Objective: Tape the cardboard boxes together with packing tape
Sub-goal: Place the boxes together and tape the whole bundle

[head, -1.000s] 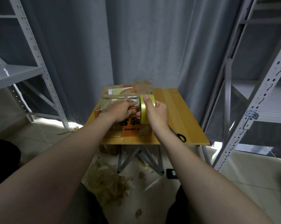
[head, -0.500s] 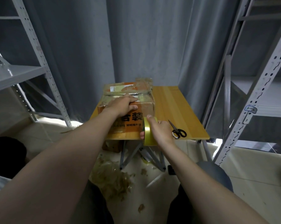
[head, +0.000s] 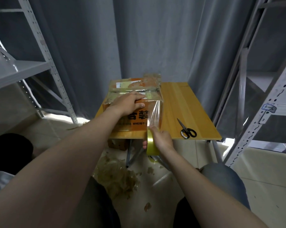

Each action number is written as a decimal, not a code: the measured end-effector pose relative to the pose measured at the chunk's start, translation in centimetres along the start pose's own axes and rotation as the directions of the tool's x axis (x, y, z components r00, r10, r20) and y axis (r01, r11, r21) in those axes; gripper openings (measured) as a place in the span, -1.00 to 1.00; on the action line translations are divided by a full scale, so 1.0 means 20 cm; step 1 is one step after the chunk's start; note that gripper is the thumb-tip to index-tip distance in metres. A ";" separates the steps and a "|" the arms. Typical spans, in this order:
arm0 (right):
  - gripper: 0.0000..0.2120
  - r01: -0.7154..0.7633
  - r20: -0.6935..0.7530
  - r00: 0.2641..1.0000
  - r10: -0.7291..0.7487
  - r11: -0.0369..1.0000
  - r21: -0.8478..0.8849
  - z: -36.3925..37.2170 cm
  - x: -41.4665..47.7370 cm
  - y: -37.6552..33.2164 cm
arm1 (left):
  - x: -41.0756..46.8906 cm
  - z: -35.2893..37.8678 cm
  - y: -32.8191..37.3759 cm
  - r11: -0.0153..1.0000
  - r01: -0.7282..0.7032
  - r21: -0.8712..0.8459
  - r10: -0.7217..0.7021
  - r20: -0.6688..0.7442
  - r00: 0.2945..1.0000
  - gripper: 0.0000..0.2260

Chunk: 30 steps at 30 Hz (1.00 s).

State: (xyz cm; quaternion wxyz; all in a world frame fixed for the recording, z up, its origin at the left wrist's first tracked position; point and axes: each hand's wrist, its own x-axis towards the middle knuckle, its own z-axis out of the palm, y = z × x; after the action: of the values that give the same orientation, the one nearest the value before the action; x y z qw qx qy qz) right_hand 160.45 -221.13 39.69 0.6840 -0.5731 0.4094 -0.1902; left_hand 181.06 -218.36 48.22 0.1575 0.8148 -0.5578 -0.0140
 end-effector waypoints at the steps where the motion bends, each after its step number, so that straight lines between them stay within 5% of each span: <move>1: -0.59 -0.004 -0.005 1.000 0.004 1.000 0.012 0.00 0.00 0.01 | 0.00 0.00 0.00 1.000 -0.004 0.010 0.004 -0.002 1.000 -0.53; 5: -0.60 0.013 -0.032 0.999 -0.013 1.000 0.006 -0.01 0.01 0.00 | -0.01 0.00 -0.01 0.999 -0.001 0.053 0.001 -0.016 1.000 -0.52; 8: -0.54 0.106 -0.150 0.978 -0.147 0.962 -0.253 -0.03 0.00 0.00 | -0.05 0.00 0.00 0.995 -0.021 0.095 0.024 -0.034 0.999 -0.46; 11: -0.41 0.120 -0.191 0.966 -0.175 0.955 -0.271 -0.05 0.00 0.01 | -0.12 0.02 0.01 0.999 -0.003 0.032 0.009 -0.184 0.983 -0.41; 17: -0.65 0.186 -0.347 0.909 -0.232 0.969 -0.162 -0.11 0.11 -0.08 | -0.34 0.15 -0.09 0.947 0.212 -0.241 -0.318 -0.613 0.723 -0.07; 20: -0.65 0.170 -0.310 0.930 -0.199 0.979 -0.116 -0.12 0.18 -0.14 | -0.39 0.25 -0.18 0.680 0.291 -0.673 -0.667 -0.402 0.628 0.04; 23: -0.47 0.131 -0.189 0.970 -0.152 0.984 -0.122 -0.07 0.22 -0.16 | -0.39 0.32 -0.22 0.403 0.352 -0.845 -0.721 -0.057 0.691 -0.06; 30: -0.41 0.132 -0.229 0.962 -0.147 0.988 -0.080 -0.07 0.23 -0.18 | -0.37 0.31 -0.19 0.416 0.410 -0.812 -0.734 -0.034 0.678 -0.21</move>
State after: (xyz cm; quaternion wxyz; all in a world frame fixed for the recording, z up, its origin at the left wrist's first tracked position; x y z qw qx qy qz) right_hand 162.94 -226.35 41.38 0.5971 -0.5956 0.4516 -0.2913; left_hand 180.46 -211.91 40.23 0.5697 0.7993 -0.1346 -0.1360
